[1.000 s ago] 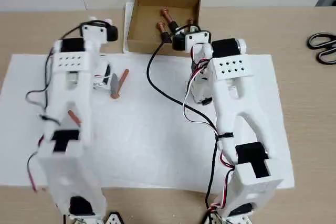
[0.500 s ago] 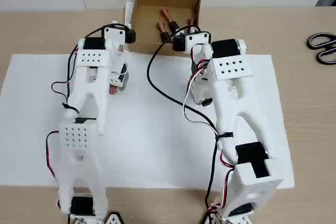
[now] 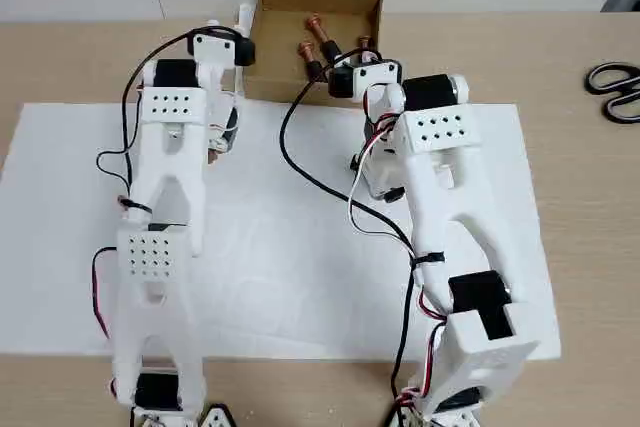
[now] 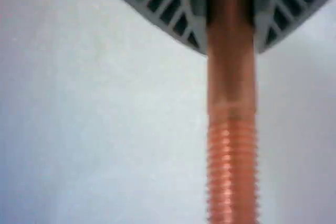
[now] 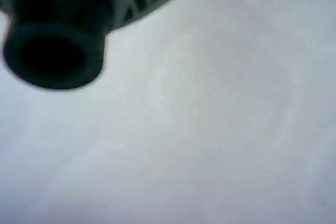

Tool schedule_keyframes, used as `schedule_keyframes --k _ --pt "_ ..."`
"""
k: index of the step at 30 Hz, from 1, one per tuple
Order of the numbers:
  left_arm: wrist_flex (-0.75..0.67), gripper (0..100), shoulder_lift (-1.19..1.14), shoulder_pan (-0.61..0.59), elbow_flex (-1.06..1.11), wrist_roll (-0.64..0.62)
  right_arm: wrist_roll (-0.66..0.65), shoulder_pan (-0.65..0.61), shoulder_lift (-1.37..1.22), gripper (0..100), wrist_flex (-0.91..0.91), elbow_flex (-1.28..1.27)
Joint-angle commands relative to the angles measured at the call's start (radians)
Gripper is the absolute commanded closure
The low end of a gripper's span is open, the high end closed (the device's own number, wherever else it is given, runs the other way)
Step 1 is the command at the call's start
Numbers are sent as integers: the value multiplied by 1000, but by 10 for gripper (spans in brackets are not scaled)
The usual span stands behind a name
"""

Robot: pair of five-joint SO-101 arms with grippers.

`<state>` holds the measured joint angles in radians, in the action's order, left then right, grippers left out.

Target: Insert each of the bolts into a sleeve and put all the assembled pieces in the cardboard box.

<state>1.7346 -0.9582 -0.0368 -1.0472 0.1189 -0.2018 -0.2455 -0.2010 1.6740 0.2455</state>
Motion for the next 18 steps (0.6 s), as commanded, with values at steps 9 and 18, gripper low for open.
schedule_keyframes --k 9,18 --pt "20 994 448 11 225 157 9 84 70 995 -1 35" --pt "18 994 947 98 811 546 5 154 70 995 2 57"
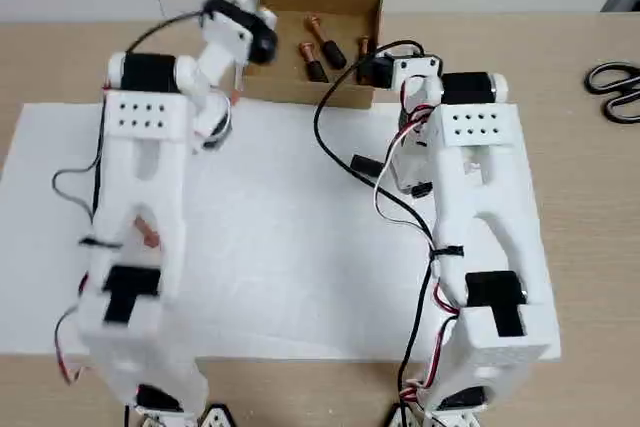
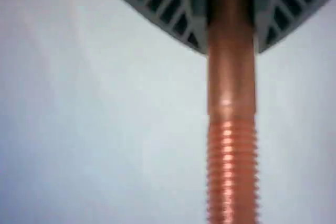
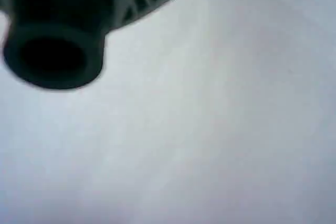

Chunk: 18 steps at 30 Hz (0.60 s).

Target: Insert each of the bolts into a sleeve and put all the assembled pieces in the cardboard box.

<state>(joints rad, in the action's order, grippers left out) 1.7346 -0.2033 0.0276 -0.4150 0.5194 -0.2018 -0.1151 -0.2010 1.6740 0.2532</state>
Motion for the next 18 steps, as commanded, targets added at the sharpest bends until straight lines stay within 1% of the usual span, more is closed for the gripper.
schedule_keyframes --k 1,4,7,9,11,13,16,18 --pt "18 994 235 52 246 207 5 30 71 995 2 49" --pt "12 994 318 94 409 381 5 50 94 995 5 49" --pt "-64 994 322 107 522 480 5 76 180 995 7 44" --pt "-160 994 322 101 578 493 3 99 251 995 7 44" --pt "-301 994 322 89 619 493 3 125 321 995 7 43" --pt "-402 994 322 83 653 493 3 143 378 995 7 43" --pt "-511 994 322 83 711 499 3 157 441 995 7 43" --pt "-563 994 322 83 746 549 3 157 476 995 7 43"
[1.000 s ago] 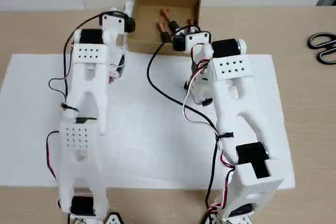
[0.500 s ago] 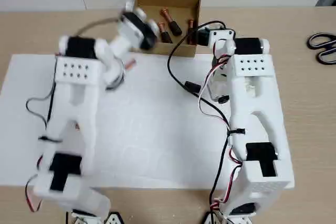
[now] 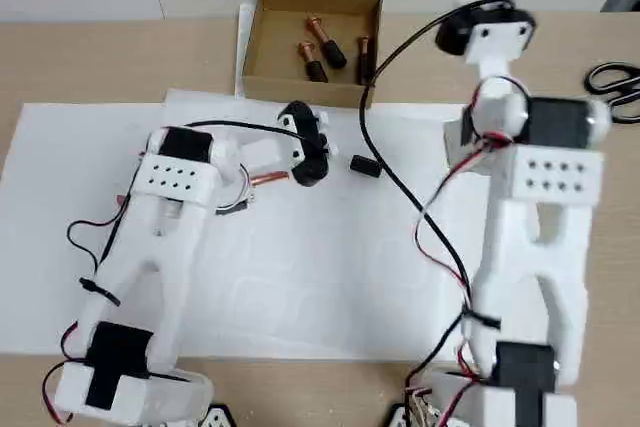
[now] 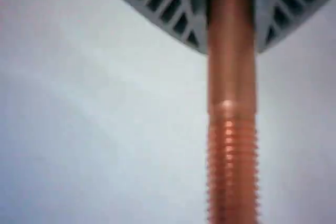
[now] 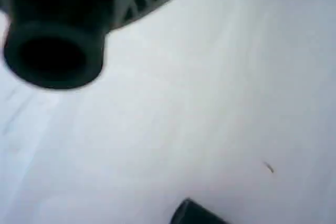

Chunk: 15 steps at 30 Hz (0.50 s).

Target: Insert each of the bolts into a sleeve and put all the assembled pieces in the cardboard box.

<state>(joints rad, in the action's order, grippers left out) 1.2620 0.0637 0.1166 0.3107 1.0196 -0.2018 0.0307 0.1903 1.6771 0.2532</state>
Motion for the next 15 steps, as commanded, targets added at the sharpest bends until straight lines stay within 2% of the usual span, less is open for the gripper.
schedule_keyframes --k 1,4,6,11,15 --pt "-107 994 55 -6 41 107 3 12 97 995 4 43" --pt "-120 994 55 -6 97 273 3 12 134 995 4 43" --pt "-123 994 55 -5 114 321 3 12 159 995 4 43" --pt "-245 994 55 -5 139 321 3 8 209 995 2 12" --pt "-255 971 55 5 136 259 3 5 257 995 -1 -40"
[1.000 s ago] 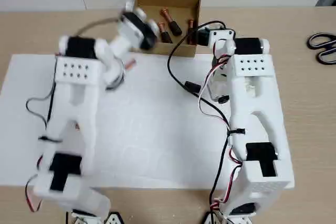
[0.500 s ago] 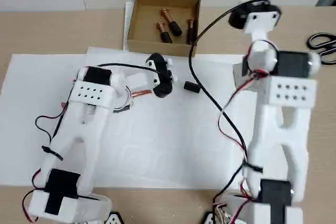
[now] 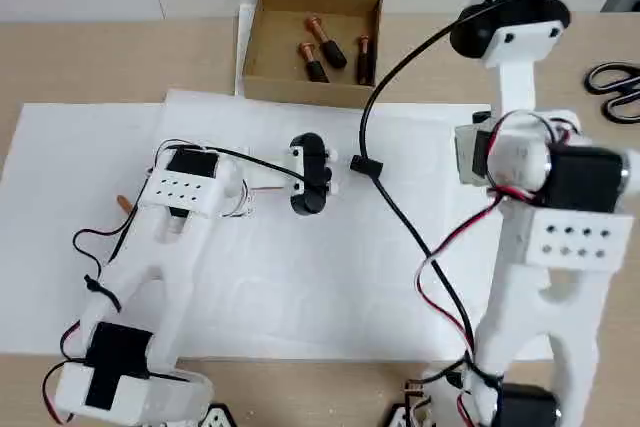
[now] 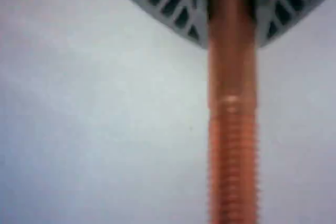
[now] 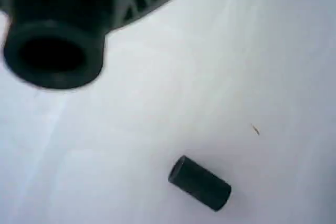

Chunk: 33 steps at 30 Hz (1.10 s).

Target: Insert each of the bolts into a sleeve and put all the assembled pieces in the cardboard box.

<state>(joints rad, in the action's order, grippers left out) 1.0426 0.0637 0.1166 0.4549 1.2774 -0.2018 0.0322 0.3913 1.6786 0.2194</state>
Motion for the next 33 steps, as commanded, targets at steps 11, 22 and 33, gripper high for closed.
schedule_keyframes --k 11,22,33 --pt "-63 823 66 5 -22 -157 3 7 122 995 2 -15" --pt "262 822 94 -68 -427 -1094 6 2 122 995 2 -15" --pt "489 823 213 -72 -533 -1849 9 1 124 995 4 -15"
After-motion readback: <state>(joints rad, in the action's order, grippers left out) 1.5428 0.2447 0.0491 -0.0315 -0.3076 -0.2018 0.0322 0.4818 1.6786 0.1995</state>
